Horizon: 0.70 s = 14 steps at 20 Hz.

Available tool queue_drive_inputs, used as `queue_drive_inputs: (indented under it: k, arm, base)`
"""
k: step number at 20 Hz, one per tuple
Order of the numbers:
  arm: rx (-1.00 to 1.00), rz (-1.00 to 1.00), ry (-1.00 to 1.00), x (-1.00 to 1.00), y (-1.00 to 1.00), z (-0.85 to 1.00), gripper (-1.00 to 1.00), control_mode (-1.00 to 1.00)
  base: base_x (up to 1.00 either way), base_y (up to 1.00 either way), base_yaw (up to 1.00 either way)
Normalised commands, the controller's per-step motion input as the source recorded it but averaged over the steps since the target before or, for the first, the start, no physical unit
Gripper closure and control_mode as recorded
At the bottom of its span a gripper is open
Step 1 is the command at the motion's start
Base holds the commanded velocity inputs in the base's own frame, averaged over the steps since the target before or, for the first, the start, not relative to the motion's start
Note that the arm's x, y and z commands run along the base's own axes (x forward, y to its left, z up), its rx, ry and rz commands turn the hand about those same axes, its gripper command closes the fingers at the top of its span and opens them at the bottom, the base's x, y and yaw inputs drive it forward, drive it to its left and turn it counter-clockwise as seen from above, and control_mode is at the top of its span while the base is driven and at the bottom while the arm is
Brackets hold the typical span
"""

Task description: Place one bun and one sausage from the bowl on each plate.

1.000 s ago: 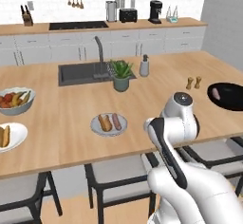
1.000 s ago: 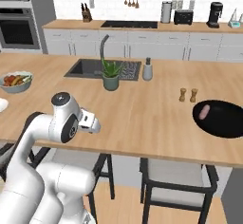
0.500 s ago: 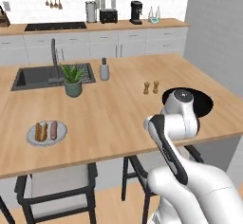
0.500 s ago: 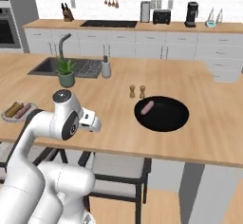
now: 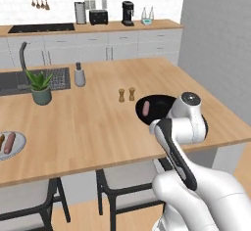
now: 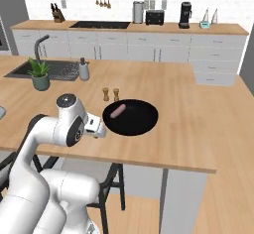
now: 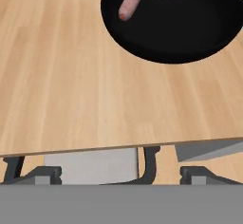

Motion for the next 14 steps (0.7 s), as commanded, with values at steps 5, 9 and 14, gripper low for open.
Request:
queue_drive_inputs:
  k: [5, 9, 14]
  arm:
    - [0.0, 0.0, 0.0, 0.0, 0.0, 0.0, -1.0, 1.0]
    - [0.0, 0.0, 0.0, 0.0, 0.0, 0.0, -1.0, 1.0]
    - [0.0, 0.0, 0.0, 0.02, 0.0, 0.0, -1.0, -1.0]
  base:
    - [0.69, 0.0, -0.02]
    - [0.38, 0.0, -0.01]
    - [0.0, 0.0, 0.0]
